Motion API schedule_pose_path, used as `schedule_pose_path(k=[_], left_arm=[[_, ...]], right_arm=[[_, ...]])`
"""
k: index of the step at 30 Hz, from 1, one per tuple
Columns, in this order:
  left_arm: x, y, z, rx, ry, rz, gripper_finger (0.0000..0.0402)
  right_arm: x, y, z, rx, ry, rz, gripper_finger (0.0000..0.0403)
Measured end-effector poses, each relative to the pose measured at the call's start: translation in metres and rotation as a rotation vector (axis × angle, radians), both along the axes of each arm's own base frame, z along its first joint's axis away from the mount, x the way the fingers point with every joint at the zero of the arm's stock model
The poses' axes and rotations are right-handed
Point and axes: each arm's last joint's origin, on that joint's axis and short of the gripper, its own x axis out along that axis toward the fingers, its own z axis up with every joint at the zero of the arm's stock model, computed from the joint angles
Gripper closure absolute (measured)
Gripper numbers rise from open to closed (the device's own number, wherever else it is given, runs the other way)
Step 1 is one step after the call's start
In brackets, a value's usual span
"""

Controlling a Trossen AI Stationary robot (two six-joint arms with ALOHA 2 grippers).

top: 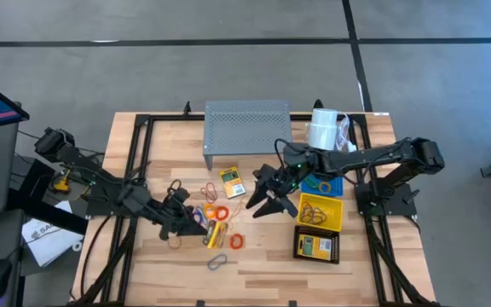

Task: Pick & Place Office Desk Supplies
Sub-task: Put the crayon box into the black basket

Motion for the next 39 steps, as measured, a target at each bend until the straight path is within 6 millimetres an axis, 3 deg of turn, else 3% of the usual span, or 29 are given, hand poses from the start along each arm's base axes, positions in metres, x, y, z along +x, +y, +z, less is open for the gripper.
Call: schedule_pose_path(k=[14,21,27,39], left_arm=[[0.006,0.014,0.015,-0.052,-0.145,-0.017,0.0401],[0.009,0.018,0.021,-0.052,-0.159,-0.033,0.0401],[0.008,0.015,0.022,-0.054,-0.163,-0.051,0.0401],[0.007,0.013,0.024,-0.062,-0.186,-0.099,0.0401]], right_arm=[[0.005,-0.003,0.011,-0.006,-0.135,-0.126,0.0191],[0.036,0.003,0.004,0.057,-0.073,-0.058,0.0195],[0.050,0.007,0.015,0.050,-0.119,-0.027,0.0196],[0.072,0.016,0.006,0.054,-0.099,0.041,0.0196]])
